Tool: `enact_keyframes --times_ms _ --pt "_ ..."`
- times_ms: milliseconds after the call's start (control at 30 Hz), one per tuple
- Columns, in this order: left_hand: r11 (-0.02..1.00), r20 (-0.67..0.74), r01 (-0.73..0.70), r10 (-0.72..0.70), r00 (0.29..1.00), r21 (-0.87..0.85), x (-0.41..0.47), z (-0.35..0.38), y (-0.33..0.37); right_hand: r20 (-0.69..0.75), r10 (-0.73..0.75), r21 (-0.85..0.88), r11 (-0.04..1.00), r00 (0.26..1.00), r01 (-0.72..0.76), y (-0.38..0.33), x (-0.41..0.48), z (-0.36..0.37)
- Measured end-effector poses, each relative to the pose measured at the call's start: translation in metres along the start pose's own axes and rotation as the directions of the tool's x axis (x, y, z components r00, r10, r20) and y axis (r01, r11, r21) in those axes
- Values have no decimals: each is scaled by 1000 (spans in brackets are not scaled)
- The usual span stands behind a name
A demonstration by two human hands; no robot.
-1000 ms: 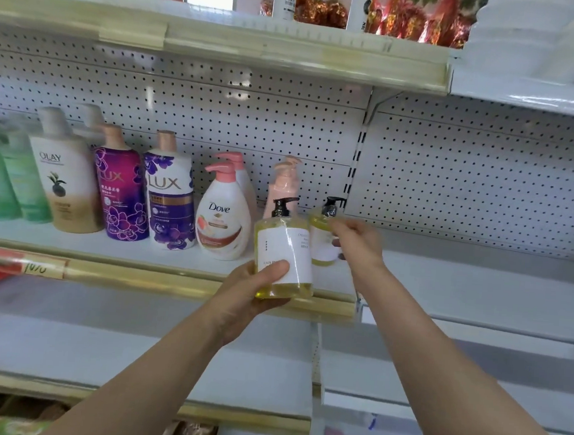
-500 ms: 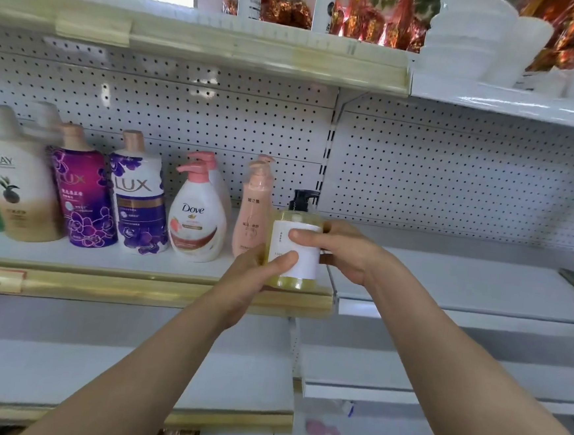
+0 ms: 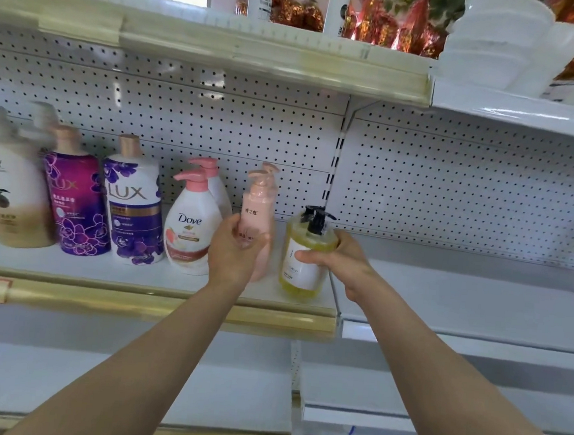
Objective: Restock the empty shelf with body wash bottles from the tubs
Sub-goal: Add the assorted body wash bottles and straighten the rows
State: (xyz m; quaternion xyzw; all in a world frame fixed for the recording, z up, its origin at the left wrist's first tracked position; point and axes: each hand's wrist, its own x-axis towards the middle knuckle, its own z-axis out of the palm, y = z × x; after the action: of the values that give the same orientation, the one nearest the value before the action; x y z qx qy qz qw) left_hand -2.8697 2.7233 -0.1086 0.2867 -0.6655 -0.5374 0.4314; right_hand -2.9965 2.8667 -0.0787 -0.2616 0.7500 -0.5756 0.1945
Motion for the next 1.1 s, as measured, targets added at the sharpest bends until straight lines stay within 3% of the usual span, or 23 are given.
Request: enact_keyframes --times_ms 167,433,633,800,933,1033,1100 --pt "1000 -61 -9 10 998 11 4 4 -3 -5 -13 -133 991 1000 12 19 7 6" --pt "990 -117 5 11 993 139 23 8 -15 -17 -38 -98 995 999 36 30 9 8" --pt "977 -110 11 13 994 212 24 9 -13 -8 -31 -172 985 999 29 30 8 6" --pt "969 -23 41 -36 999 244 17 0 0 -44 -7 -261 965 999 -4 22 -3 9" --pt "929 93 -30 -5 996 370 5 -32 13 -94 17 -341 939 995 -48 6 -24 20" --pt "864 147 -154 94 985 480 1 -75 20 -243 -137 -516 856 960 -9 -19 -51 38" --pt "801 184 -228 150 971 554 1 -107 27 -252 -282 -623 779 926 68 -38 -67 52"
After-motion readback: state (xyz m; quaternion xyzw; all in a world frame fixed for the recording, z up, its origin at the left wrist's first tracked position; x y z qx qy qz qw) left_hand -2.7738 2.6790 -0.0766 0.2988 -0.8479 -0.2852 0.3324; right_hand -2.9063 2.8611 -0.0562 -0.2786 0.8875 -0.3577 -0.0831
